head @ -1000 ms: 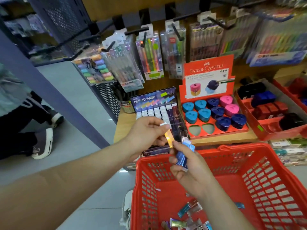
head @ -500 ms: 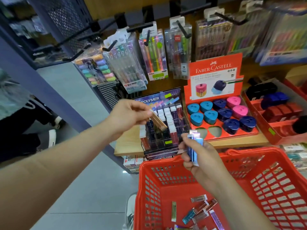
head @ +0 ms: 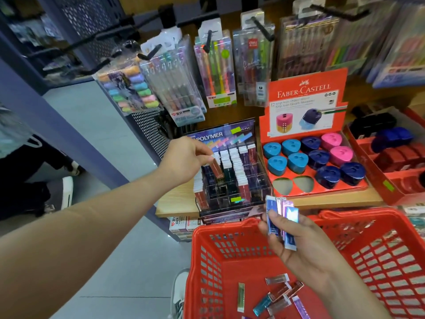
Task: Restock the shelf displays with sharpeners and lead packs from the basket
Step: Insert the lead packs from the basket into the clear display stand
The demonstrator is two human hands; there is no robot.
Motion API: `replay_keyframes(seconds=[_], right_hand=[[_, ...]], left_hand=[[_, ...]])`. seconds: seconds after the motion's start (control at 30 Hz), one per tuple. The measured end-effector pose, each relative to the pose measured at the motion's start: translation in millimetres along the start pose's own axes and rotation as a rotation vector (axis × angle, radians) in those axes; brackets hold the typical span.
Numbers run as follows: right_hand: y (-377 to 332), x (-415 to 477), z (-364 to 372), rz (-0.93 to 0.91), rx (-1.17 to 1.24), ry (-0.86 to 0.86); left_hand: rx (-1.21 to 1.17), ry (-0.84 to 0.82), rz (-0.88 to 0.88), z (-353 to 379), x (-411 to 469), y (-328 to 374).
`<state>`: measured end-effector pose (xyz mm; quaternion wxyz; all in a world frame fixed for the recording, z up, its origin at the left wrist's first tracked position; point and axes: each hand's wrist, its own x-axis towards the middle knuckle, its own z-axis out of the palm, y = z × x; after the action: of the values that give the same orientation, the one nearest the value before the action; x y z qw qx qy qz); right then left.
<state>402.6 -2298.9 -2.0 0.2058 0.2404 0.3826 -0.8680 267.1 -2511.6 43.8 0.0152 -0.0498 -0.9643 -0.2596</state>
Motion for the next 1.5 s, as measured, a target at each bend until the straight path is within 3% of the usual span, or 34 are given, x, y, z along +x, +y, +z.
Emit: replay_keyframes(seconds=[0.37, 0.53, 0.7, 0.93, 1.17, 1.37, 1.5], right_hand=[[2.8, 0.7, -0.8, -0.011, -0.05, 0.012], [3.0, 3.8, -5.3, -0.049, -0.083, -0.026], [3.5, 7.3, -6.9, -0.065, -0.103, 0.02], [-7.3, 3.6, -4.3, -0.076, -0.154, 0.039], [-21.5, 12.2, -0.3, -0.153, -0.214, 0.054], [-28.8, 18.7, 13.5, -0.221, -0.224, 0.0], [-34.8, 19.6, 30.9, -0.187, -0.165, -0.16]], left_hand=[[0.166, -0.055, 0.123, 6.3, -1.5, 1.1], [0.123, 0.013, 0.089, -13.2, 7.2, -1.6], [0.153, -0.024, 0.081, -12.5, 5.3, -12.0], [-0.229, -0.028, 0.039, -15.2, 13.5, 10.9], [-0.303, -0.035, 0.03, -12.6, 14.6, 27.2], [-0.378, -0.365, 0.042, -24.6, -4.7, 35.5], [-0.524, -0.464, -0.019, -12.9, -22.4, 50.9]])
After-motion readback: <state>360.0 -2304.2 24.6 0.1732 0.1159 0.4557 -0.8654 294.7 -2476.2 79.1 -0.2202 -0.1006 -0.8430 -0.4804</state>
